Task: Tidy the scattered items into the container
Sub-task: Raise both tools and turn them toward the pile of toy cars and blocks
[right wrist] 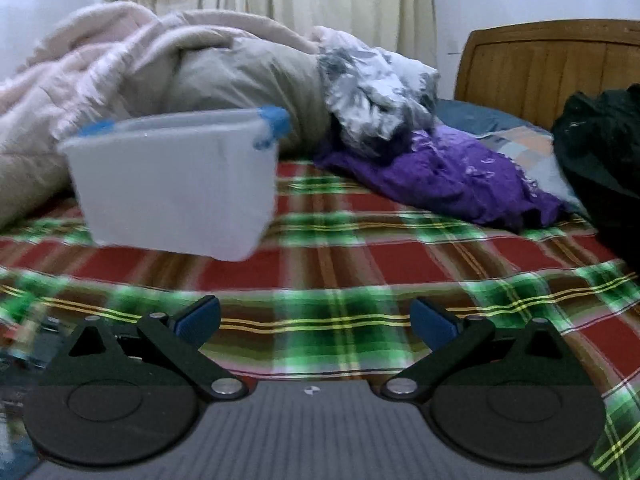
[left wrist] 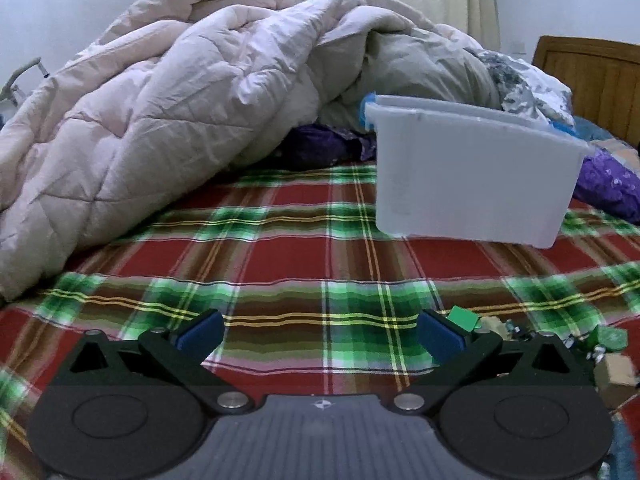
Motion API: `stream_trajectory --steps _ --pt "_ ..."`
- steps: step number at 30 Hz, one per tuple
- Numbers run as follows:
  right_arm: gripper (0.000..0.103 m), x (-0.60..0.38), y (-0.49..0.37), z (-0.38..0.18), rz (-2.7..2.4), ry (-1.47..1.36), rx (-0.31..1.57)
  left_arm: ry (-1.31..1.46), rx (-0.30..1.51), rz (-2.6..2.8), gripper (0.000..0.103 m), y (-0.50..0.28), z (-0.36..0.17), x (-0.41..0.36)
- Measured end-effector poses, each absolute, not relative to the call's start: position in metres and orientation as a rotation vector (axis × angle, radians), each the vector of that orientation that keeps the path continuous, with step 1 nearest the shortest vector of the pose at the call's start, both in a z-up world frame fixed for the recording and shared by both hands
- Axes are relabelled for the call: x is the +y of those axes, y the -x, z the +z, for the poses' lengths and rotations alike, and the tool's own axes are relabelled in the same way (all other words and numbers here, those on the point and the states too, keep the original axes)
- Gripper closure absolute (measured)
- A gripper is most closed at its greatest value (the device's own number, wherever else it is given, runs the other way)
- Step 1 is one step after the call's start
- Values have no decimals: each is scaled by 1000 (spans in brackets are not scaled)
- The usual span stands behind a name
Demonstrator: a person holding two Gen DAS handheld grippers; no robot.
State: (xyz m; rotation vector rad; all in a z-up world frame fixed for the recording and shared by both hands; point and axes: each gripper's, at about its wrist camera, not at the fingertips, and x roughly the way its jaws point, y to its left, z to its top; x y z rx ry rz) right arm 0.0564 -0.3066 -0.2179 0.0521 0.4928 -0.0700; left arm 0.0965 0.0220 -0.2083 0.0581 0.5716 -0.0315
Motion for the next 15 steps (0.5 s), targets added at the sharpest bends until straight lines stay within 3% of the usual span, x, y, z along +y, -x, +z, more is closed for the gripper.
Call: stream_trajectory --steps 15 --pt "0 -293 -7 -194 34 -32 433 -78 586 109 0 -62 -169 17"
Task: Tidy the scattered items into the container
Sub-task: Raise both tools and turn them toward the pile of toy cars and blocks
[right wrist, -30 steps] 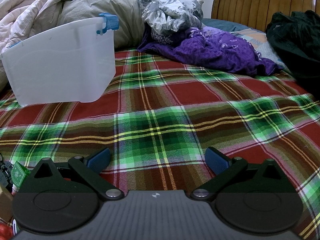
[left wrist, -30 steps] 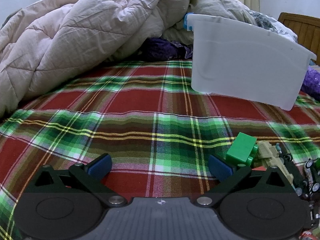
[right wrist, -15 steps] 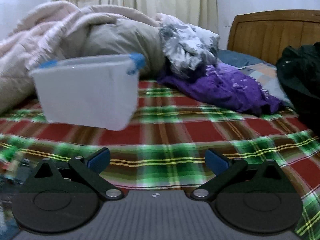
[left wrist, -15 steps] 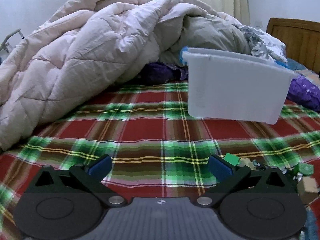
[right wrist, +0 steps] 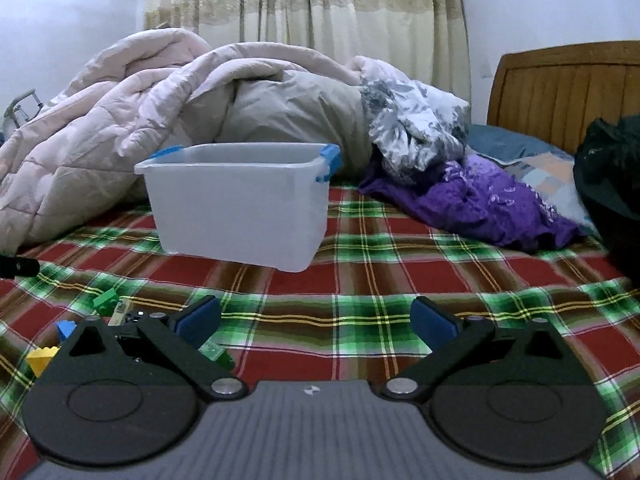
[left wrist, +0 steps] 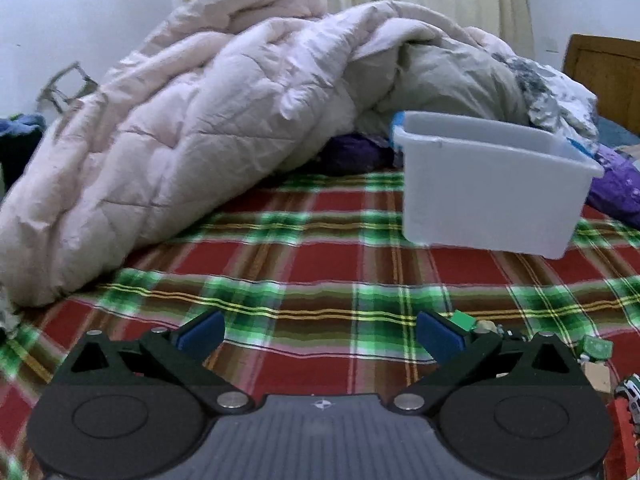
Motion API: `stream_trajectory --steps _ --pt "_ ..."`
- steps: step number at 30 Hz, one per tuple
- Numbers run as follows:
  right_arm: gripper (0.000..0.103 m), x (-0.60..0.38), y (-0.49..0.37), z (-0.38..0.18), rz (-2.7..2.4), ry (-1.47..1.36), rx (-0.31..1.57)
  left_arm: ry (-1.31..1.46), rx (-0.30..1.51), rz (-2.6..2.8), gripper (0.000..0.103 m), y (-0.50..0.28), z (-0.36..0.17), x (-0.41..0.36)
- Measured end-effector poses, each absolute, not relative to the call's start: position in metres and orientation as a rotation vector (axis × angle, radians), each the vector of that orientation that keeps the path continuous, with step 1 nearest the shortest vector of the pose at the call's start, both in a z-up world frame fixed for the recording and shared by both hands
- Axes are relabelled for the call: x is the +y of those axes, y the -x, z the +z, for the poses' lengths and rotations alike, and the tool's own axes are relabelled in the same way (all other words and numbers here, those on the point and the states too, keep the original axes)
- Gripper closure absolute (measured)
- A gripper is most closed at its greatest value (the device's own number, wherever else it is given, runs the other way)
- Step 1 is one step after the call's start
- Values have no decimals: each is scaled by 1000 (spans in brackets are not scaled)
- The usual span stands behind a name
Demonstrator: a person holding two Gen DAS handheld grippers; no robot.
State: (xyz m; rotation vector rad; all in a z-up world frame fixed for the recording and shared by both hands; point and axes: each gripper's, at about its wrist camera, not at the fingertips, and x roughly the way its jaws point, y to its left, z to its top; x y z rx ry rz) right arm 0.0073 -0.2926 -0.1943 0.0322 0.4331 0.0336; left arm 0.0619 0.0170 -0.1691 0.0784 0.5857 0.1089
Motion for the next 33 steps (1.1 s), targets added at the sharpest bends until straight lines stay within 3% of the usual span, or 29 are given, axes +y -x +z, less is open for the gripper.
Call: stream_trajectory --steps 33 --pt "0 -270 2 -197 143 15 484 -94 627 12 0 -40 -184 -5"
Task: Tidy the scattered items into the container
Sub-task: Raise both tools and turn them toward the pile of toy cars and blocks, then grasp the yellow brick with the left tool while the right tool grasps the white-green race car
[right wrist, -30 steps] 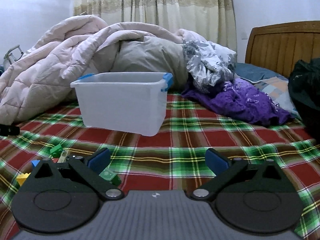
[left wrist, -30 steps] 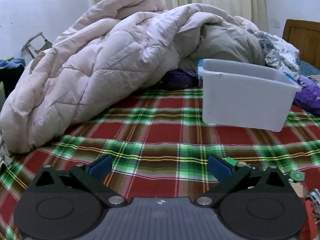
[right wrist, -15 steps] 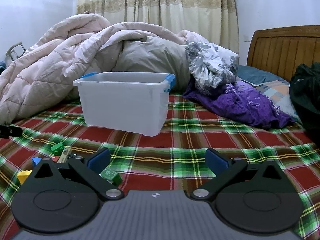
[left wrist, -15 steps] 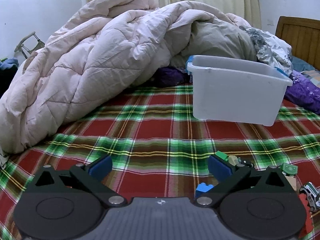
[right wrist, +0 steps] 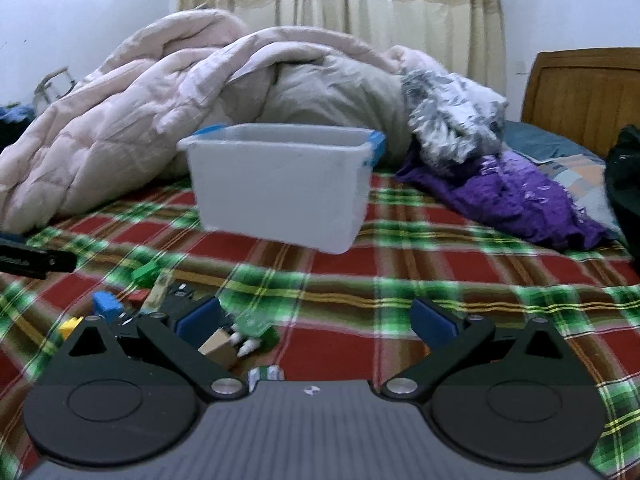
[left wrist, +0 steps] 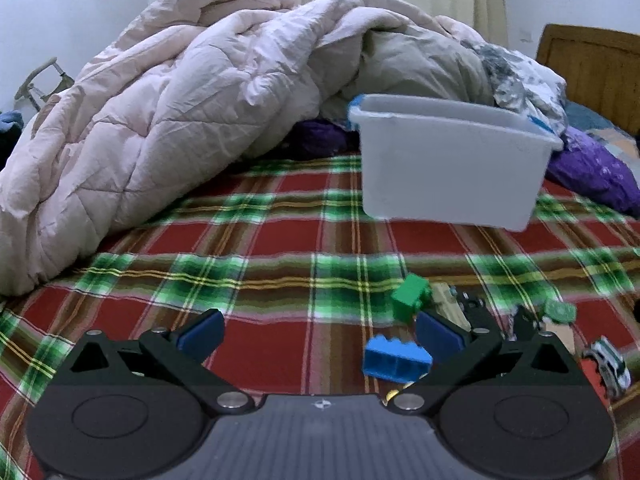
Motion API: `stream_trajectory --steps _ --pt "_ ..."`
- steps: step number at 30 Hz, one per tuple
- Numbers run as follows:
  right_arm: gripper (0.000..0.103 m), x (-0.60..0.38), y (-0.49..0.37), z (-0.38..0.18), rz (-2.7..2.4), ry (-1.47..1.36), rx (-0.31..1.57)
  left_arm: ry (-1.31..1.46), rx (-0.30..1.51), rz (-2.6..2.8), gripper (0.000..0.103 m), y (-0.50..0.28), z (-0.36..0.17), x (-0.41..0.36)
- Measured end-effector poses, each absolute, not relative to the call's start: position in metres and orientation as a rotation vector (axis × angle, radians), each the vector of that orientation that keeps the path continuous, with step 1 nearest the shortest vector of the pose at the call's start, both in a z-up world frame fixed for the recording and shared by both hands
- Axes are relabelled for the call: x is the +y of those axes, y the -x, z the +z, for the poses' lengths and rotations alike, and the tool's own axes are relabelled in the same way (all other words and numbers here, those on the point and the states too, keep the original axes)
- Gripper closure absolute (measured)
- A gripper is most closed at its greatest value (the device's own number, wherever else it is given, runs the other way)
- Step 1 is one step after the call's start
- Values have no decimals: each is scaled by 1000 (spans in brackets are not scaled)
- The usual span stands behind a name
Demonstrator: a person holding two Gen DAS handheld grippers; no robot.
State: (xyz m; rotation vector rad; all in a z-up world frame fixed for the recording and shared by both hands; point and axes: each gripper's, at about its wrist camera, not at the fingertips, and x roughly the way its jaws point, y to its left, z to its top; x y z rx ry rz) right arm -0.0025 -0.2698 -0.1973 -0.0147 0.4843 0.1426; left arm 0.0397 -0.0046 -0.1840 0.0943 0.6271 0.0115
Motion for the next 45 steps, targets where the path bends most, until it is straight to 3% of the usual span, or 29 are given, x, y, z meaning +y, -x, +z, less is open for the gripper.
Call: stream_trajectory --steps 18,24,34,45 --pt "0 -253 31 -203 154 91 488 -143 611 -84 4 6 -198 -2" --pt "1 -256 30 -207 131 101 525 -119 634 -159 19 15 -212 5" --pt "33 -258 23 -222 161 96 598 -147 611 -260 41 3 -227 -12" --pt "52 -243 11 -236 219 128 647 -146 631 -318 41 -17 -244 -13"
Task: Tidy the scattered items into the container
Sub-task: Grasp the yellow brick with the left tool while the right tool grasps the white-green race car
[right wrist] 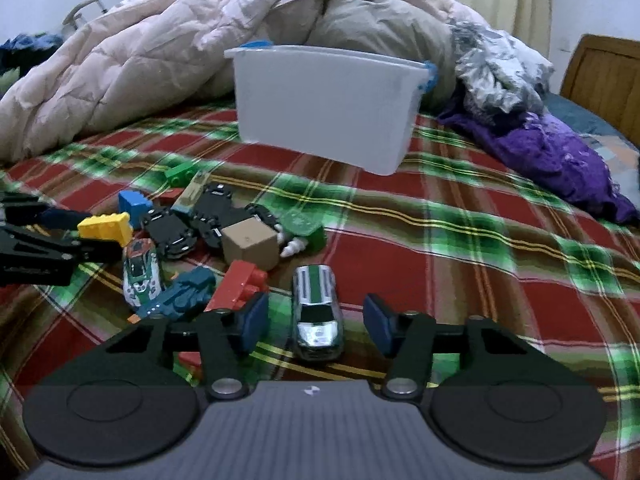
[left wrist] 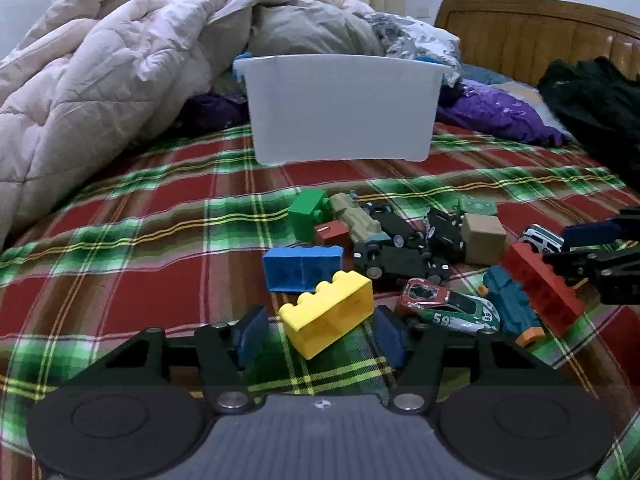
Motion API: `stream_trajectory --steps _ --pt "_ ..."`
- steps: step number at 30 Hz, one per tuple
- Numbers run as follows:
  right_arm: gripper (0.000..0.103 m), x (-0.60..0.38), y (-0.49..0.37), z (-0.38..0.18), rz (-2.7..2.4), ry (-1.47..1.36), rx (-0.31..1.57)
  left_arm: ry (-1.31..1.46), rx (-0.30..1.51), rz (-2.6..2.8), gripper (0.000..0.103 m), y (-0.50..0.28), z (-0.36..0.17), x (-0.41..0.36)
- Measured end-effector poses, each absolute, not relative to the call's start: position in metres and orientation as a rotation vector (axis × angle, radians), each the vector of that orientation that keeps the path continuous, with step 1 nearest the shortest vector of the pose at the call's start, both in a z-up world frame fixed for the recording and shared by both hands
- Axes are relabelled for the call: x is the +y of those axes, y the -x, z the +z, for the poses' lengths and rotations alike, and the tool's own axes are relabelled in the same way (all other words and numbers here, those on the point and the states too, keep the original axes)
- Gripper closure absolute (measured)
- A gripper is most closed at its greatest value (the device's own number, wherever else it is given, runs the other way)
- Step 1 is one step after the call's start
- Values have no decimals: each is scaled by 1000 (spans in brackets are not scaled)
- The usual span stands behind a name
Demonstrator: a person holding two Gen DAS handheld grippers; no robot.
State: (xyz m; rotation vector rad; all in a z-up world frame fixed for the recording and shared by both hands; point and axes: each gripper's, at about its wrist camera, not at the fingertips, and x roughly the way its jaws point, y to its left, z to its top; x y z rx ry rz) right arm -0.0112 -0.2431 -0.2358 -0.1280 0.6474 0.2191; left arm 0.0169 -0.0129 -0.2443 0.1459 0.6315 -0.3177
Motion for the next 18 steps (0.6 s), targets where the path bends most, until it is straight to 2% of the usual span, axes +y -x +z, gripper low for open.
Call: stream_trajectory --steps 2,4,7,10,18 --pt "59 -240 9 -239 221 139 660 -146 621 -337 45 -19 -246 -13" --pt "61 -239 7 -241 219 137 668 -140 616 -350 50 -22 -246 -12" --pt "63 -241 6 -242 220 124 673 -137 599 -368 50 -23 -246 -14" --pt "70 -244 5 -241 219 113 677 -149 597 -380 50 -21 -246 -18" --pt "70 -249 9 -234 208 78 644 -135 555 -335 50 -8 -230 -13"
